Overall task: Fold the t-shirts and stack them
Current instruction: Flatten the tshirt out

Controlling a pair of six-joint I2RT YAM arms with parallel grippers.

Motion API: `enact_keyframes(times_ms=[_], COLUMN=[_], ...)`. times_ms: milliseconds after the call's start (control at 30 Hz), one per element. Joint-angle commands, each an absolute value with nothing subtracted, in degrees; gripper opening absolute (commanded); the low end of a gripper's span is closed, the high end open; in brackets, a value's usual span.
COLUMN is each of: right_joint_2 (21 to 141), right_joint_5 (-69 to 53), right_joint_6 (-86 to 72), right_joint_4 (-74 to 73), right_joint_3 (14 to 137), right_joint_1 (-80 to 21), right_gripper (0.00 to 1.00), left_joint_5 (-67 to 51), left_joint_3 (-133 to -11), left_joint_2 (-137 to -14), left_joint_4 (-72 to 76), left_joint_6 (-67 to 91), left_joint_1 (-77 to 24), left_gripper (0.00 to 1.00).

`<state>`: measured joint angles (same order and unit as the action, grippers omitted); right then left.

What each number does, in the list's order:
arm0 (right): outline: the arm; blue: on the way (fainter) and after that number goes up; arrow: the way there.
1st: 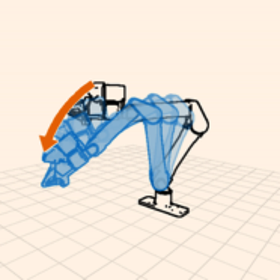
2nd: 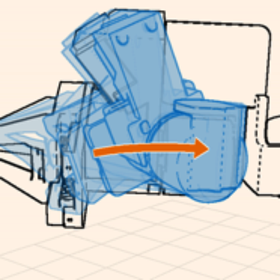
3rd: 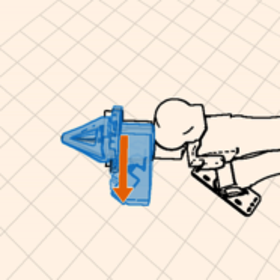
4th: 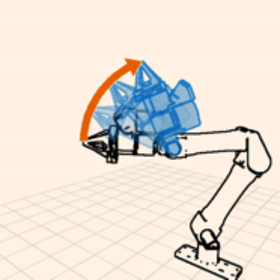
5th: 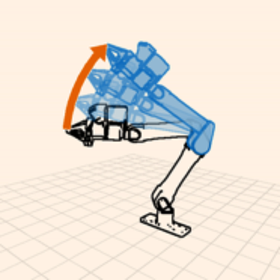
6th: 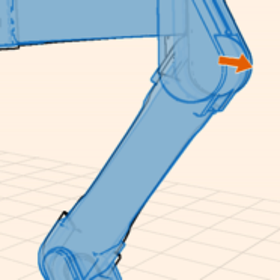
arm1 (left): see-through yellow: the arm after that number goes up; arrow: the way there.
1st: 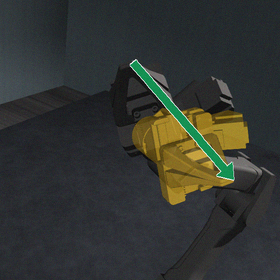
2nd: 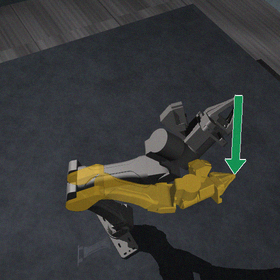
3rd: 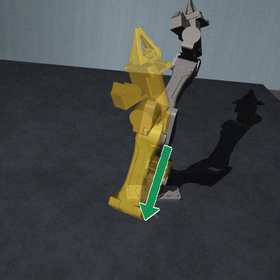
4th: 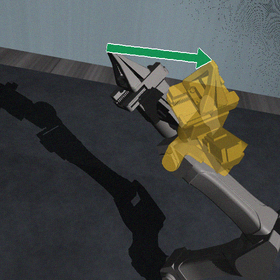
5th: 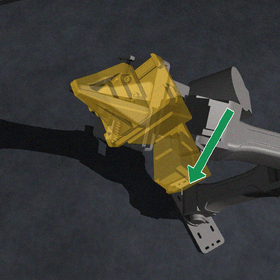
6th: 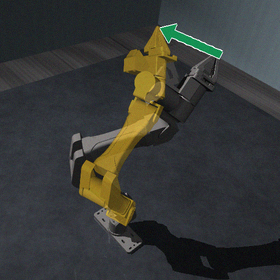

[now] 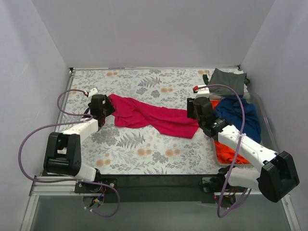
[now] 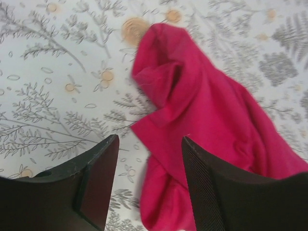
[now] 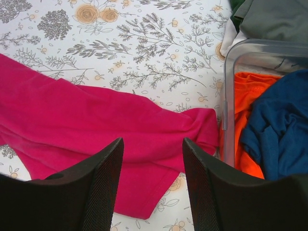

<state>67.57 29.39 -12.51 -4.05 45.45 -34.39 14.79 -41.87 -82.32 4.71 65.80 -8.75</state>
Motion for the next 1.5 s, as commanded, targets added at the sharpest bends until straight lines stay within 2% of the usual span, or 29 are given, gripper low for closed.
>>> enact_keyframes(times_ms=[0, 467, 900, 1033, 1467], right_joint_2=[65.6, 64.5, 63.8, 63.5, 62.7], right_joint_5=[28.2, 27.8, 27.7, 27.8, 28.3], right_joint_6=[-12.9, -12.6, -12.7, -12.6, -12.6], right_joint_4=[-0.7, -0.5, -0.5, -0.5, -0.5], right_joint_3=[45.0, 44.7, 44.1, 43.9, 43.5], right_joint_1=[-34.2, -34.2, -34.2, -34.2, -34.2], right_gripper=[0.47, 0.47, 0.47, 0.47, 0.47], left_joint_5=[12.4, 11.2, 14.5, 14.4, 15.6], left_joint_3=[-41.3, -49.1, -46.8, -47.3, -48.7], left_joint_2=[-83.6, -98.0, -95.3, -96.1, -98.1], left_joint_4=[9.9, 8.6, 6.9, 6.1, 3.6], left_joint_6=[67.0, 63.7, 64.0, 64.0, 63.7], left_joint_1=[-7.3, -6.8, -6.8, -6.8, -6.8], left_gripper=[0.50, 0.44, 0.39, 0.32, 0.32])
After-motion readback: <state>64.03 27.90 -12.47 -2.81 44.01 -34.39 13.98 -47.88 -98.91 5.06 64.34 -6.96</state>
